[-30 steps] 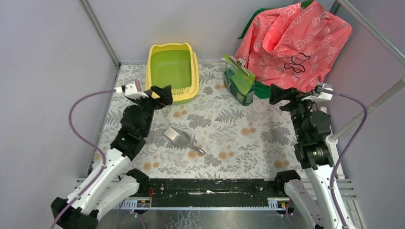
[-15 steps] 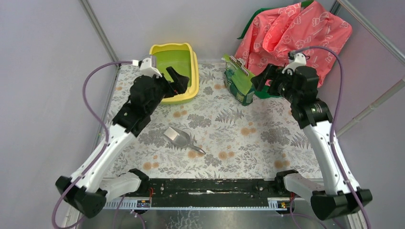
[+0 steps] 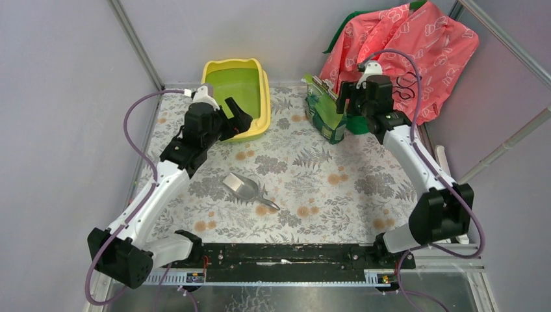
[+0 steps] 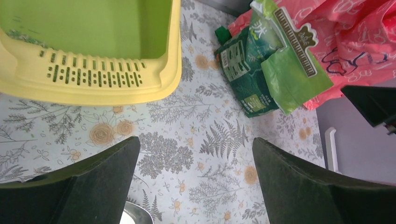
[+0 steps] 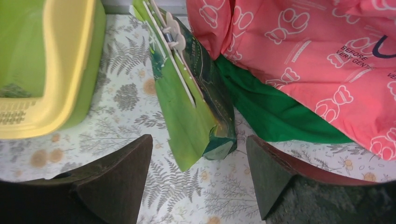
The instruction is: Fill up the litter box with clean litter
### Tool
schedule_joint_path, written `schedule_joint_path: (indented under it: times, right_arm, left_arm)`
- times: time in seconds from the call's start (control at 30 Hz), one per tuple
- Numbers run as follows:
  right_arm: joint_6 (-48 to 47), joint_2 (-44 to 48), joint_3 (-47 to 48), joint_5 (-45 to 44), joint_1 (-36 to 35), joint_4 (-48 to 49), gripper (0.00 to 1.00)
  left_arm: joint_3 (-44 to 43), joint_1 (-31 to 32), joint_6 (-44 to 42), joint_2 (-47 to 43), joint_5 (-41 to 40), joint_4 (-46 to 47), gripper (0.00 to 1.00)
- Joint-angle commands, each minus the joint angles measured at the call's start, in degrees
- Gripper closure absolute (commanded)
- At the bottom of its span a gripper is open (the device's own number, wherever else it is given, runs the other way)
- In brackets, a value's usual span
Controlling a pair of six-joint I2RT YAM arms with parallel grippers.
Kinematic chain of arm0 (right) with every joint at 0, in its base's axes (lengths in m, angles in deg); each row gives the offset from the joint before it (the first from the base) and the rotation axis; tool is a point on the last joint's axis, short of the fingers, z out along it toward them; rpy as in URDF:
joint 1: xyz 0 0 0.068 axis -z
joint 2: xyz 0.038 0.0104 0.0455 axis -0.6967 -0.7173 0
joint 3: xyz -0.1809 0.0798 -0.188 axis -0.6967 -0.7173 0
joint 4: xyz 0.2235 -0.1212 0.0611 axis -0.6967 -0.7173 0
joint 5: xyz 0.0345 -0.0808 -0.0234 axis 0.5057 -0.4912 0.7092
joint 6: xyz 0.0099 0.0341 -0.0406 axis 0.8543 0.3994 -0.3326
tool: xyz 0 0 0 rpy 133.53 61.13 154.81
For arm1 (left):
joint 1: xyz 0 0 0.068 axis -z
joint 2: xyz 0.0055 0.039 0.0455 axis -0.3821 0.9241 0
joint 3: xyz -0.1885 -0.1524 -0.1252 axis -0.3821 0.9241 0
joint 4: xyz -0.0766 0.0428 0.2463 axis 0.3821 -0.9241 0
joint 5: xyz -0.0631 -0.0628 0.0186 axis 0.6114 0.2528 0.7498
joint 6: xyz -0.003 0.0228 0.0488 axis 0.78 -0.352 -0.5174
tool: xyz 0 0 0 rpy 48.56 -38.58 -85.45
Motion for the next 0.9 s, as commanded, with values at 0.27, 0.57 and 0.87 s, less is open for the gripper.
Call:
schedule_joint_path:
  times: [0.27, 0.57, 0.87]
  right_arm:
    - [-10.96, -12.94, -1.32, 0.7, -1.37, 20.06, 0.14]
    - [-11.3, -16.16, -4.83, -1.6, -1.55, 22.63, 0.51]
    - [-2.96, -10.13, -11.47, 6.22, -1.57, 22.21, 1.0]
  left_arm:
    - [-0.45, -3.42, -0.08, 3.92, 9.97, 0.21, 0.01]
    - [0.73, -4.55, -0.13, 4.9, 11.81, 2.0, 0.01]
    - [2.05, -4.64, 0.48, 3.62, 12.36, 1.41, 0.01]
